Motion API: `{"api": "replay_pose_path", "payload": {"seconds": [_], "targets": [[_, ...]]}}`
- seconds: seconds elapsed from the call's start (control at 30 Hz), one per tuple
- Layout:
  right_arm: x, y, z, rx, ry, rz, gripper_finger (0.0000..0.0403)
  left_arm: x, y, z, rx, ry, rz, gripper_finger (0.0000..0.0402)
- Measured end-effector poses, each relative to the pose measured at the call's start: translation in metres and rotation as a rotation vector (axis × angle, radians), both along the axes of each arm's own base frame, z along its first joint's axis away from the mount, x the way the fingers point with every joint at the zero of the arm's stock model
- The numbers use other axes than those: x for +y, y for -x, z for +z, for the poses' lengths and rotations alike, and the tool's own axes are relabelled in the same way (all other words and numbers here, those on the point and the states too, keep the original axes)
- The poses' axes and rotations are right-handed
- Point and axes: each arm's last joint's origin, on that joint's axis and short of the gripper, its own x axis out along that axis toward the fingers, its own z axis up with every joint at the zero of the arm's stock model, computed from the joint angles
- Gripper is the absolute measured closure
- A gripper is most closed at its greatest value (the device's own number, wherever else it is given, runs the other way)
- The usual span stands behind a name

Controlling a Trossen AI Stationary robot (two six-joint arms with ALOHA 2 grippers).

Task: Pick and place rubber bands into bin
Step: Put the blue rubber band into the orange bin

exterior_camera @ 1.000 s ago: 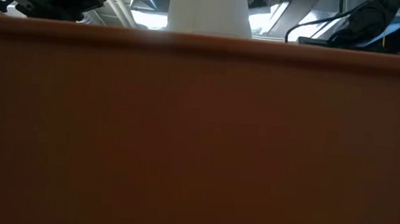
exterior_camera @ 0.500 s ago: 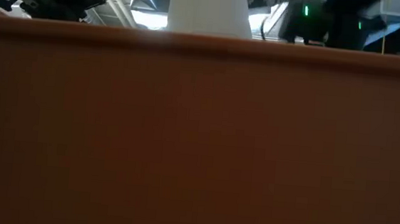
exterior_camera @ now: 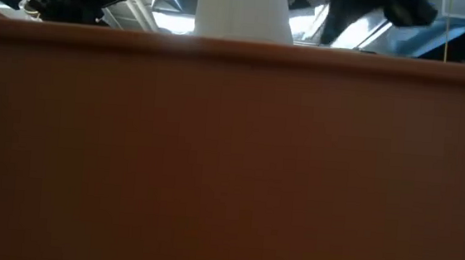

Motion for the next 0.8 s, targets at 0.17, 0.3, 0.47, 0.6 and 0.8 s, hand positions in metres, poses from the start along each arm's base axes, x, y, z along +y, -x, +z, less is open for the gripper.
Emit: {"api": "replay_pose_path", "payload": {"seconds": [0.17, 0.3, 0.47, 0.6, 0.8], "targets": [[0.056, -0.03, 0.001, 0.022, -0.004, 0.119, 0.0403, 0.0, 0.0, 0.0, 0.001, 0.001, 0.001, 0.04], [0.102, -0.047, -0.007, 0.067, -0.044, 0.195, 0.0403, 0.0, 0.0, 0.0, 0.001, 0.004, 0.001, 0.04], [0.146, -0.06, -0.024, 0.115, -0.095, 0.228, 0.0403, 0.0, 0.0, 0.0, 0.005, 0.02, 0.016, 0.0397], [0.168, -0.069, -0.042, 0.143, -0.106, 0.229, 0.0403, 0.0, 0.0, 0.0, 0.016, 0.061, 0.058, 0.04], [0.185, -0.074, -0.069, 0.215, -0.152, 0.22, 0.0403, 0.0, 0.0, 0.0, 0.028, 0.091, 0.089, 0.0397]]}}
